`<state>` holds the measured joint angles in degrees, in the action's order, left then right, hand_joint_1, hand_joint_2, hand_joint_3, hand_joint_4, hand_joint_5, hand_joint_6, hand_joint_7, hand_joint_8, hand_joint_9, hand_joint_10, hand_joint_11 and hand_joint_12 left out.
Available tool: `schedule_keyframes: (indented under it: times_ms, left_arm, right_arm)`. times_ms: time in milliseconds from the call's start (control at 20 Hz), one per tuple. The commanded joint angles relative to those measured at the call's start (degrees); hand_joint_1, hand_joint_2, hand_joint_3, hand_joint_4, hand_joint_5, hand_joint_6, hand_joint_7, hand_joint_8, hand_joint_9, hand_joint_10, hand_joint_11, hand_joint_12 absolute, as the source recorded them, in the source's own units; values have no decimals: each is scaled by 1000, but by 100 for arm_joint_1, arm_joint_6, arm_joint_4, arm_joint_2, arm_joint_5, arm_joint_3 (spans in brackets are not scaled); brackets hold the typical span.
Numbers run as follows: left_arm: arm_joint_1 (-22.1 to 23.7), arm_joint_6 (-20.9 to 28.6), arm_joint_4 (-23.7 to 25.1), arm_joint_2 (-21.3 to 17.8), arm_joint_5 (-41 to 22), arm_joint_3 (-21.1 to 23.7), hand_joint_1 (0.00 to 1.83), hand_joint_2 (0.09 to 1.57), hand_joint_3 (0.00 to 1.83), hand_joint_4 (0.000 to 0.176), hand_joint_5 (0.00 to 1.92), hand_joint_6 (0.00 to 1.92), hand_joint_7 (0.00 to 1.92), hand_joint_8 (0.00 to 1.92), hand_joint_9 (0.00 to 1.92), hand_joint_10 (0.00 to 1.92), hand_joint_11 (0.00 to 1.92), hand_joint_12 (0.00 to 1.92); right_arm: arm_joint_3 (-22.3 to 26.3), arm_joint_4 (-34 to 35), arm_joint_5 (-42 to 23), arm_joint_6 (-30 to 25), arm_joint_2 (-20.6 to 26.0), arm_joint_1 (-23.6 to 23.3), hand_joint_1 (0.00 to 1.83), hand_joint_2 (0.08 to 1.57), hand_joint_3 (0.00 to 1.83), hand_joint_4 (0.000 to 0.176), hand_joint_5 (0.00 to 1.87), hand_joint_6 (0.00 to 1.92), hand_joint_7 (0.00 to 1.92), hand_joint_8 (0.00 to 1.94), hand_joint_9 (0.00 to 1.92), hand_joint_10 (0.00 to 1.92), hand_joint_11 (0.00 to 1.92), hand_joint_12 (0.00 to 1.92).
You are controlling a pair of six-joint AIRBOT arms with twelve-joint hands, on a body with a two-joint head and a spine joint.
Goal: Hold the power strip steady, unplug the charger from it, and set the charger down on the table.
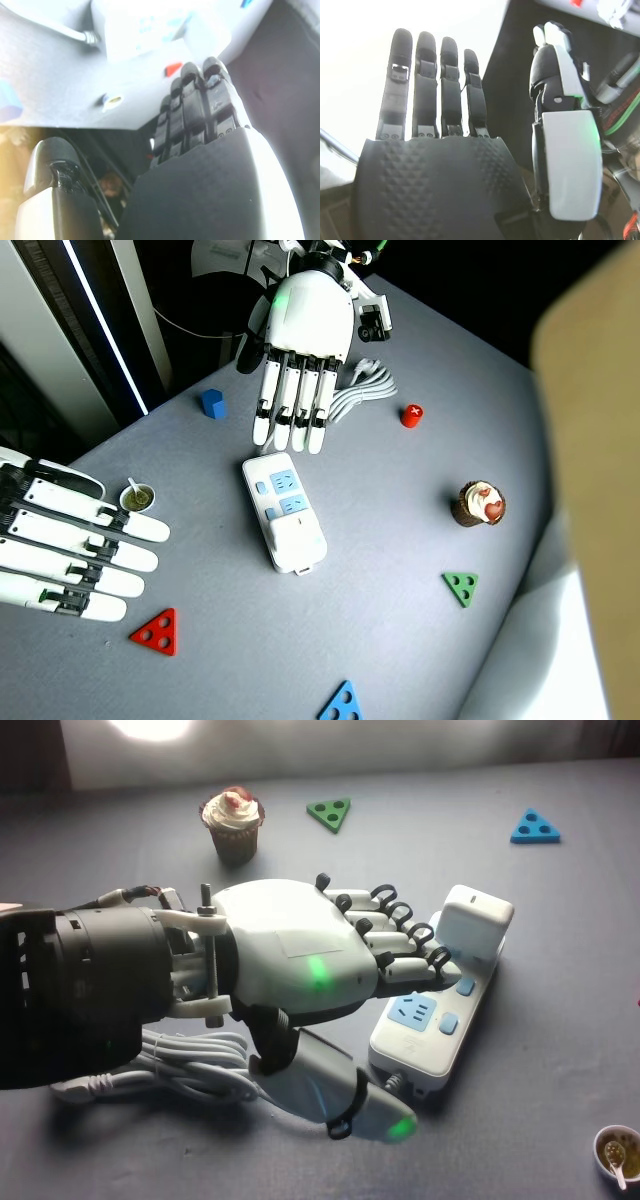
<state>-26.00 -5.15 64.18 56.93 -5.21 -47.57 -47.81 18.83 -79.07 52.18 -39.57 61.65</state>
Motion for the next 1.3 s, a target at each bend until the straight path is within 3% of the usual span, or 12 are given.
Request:
schedule_keyframes:
  times_ms: [0, 500, 750, 1100, 1250]
  left_arm:
    - [68, -4, -1, -5, -312, -17, 0, 1059, 18, 0, 43, 6, 73, 8, 67, 10, 4, 156]
    - [17, -4, -12, 157, 151, 42, 0, 1051, 3, 0, 71, 8, 91, 8, 80, 9, 32, 141]
    - [-151, -5, -66, 578, 306, -168, 0, 1055, 2, 0, 67, 1, 75, 0, 66, 0, 21, 135]
    - [-430, -5, -163, 1026, 311, -472, 0, 1057, 2, 0, 75, 3, 95, 6, 89, 7, 43, 143]
    - [-430, -6, -106, 1156, 333, -627, 0, 1067, 5, 0, 60, 3, 78, 3, 72, 3, 22, 135]
  right_arm:
    - [4, 51, -495, -4, 26, -58, 118, 1024, 8, 0, 187, 4, 234, 8, 225, 14, 111, 309]
    - [155, 51, 569, -4, 8, -966, 10, 1041, 0, 0, 192, 0, 231, 0, 221, 0, 137, 206]
    - [152, 358, 1087, 28, -71, -1453, 87, 1040, 0, 0, 243, 2, 288, 1, 274, 2, 206, 189]
    - [131, 542, 1356, 32, -197, -1689, 105, 1034, 0, 0, 212, 0, 256, 0, 246, 1, 201, 166]
    - [54, 737, 1640, 272, -382, -1947, 131, 1038, 1, 0, 221, 3, 267, 4, 254, 3, 197, 159]
